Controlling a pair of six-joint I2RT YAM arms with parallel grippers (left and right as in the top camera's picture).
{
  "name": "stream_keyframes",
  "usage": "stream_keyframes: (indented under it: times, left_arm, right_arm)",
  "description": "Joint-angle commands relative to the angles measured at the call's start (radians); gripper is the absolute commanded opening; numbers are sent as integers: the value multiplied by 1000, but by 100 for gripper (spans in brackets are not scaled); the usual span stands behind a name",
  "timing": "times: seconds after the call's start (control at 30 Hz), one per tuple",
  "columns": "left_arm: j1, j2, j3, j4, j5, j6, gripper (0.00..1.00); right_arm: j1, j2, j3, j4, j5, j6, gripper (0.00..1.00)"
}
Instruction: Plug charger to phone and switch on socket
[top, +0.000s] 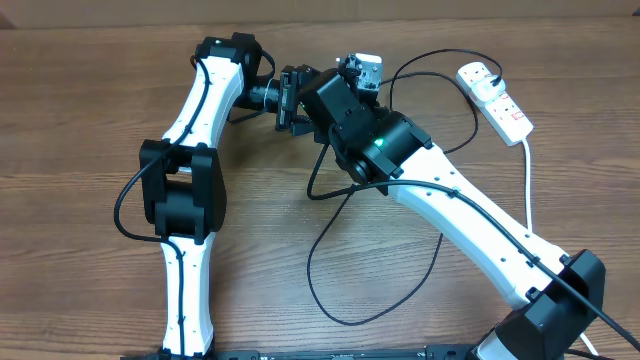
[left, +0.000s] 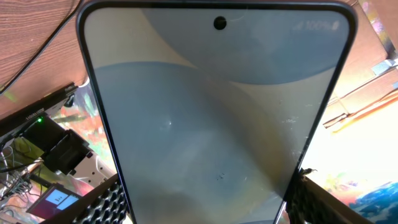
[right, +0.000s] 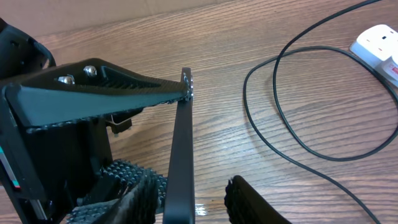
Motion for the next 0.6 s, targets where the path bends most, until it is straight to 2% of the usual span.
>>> stream_keyframes:
  times: [0.0, 0.57]
  left_arm:
    - [-13, -6, 27, 1, 60, -7, 68]
    - [-13, -6, 27, 13, 60, -3, 68]
  right_arm:
    - [5, -8, 22, 4, -3, 4, 31]
    - [5, -6, 22, 0, -22, 4, 16]
